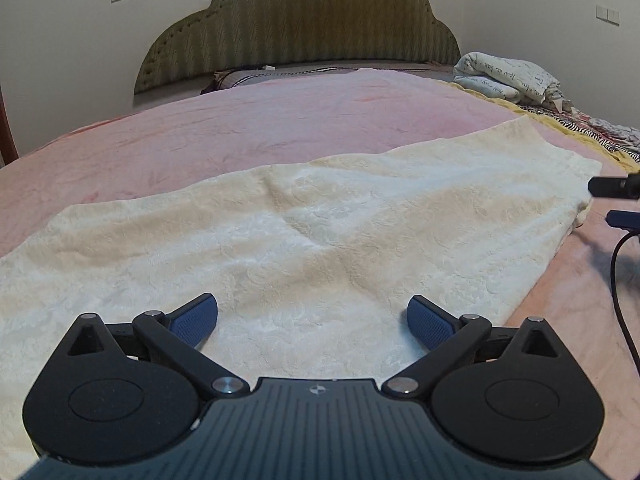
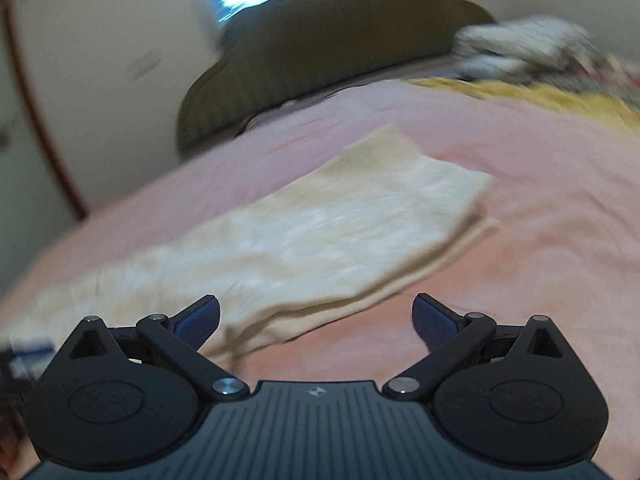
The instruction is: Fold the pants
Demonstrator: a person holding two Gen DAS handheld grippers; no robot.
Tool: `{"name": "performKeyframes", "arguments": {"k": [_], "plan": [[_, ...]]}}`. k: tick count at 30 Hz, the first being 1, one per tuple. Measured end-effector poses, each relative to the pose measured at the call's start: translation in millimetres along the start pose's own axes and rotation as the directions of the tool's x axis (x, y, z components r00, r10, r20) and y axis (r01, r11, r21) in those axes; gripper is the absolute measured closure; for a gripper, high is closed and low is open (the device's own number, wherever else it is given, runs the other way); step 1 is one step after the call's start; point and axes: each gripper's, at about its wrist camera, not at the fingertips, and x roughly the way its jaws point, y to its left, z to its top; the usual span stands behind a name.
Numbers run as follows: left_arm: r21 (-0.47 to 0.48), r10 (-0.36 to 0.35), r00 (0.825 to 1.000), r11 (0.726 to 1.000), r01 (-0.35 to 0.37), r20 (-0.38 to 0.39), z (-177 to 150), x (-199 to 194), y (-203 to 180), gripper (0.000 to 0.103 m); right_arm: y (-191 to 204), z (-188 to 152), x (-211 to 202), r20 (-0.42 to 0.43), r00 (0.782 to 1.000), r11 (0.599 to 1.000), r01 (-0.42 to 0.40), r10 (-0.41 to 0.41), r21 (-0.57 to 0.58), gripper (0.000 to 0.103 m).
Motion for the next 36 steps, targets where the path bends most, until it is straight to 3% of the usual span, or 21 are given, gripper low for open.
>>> {"name": "performKeyframes", "arguments": {"k": [2,4,9,11,14,17,22,27,28,29,30,32,36], "plan": [[0.0,0.001,1.0,1.0,-0.001,0.0,0.3,0.3,-1.0,0.0,-20.4,2.7,0.6,0.009,0.999,0.991,-0.038,0.038,0.125,0.0],[-0.001,0.0,1.0,1.0,0.0,-0.001,0.6,0.2,-1.3,0.0,-25.2,4.7,2.4,0.025,0.998,0.987,-0.063,0.06,0.149,0.0],[-0.002,0.001,1.0,1.0,-0.001,-0.001,1.1,0.4,-1.7,0.0,-4.8,14.8,25.8,-0.009,0.999,0.999,0.033,-0.033,0.001,0.0],[-0.002,0.001,1.0,1.0,-0.001,-0.001,1.1,0.2,-1.9,0.0,-3.4,20.5,35.4,-0.015,0.999,0.999,0.051,-0.051,-0.003,0.0],[-0.002,0.001,1.0,1.0,-0.001,-0.001,1.1,0.3,-1.8,0.0,-24.7,25.1,39.5,0.043,0.999,0.992,-0.029,0.024,0.119,0.0],[-0.002,0.001,1.0,1.0,-0.001,-0.001,1.1,0.3,-1.9,0.0,-52.0,31.2,41.1,0.111,0.986,0.953,-0.148,0.123,0.263,0.0],[-0.003,0.001,1.0,1.0,-0.001,-0.001,1.1,0.5,-1.9,0.0,-53.6,43.1,56.0,0.109,0.988,0.953,-0.137,0.111,0.269,0.005],[-0.003,0.001,1.0,1.0,-0.001,-0.001,1.0,0.3,-2.0,0.0,-56.4,60.1,81.9,0.112,0.983,0.945,-0.175,0.149,0.278,0.008],[-0.004,0.001,1.0,1.0,-0.001,-0.001,1.0,0.4,-1.9,0.0,-55.1,62.4,87.3,0.102,0.984,0.952,-0.165,0.143,0.259,0.029],[-0.004,0.001,1.0,1.0,-0.001,-0.001,1.0,0.4,-1.9,0.0,-55.2,63.5,91.6,0.088,0.989,0.957,-0.14,0.121,0.255,0.078],[-0.004,0.001,1.0,1.0,-0.001,-0.001,1.5,0.9,-2.1,0.0,-58.7,63.0,96.8,0.063,0.994,0.953,-0.108,0.094,0.281,0.096],[-0.004,0.001,1.0,1.0,-0.001,-0.001,1.6,0.7,-2.7,0.0,-70.8,59.8,100.1,0.066,0.99,0.92,-0.143,0.127,0.365,0.096],[-0.027,-0.022,0.999,0.999,0.023,0.027,0.8,-5.8,2.4,0.006,-58.5,63.5,92.1,0.095,0.989,0.951,-0.136,0.113,0.276,0.096]]}}
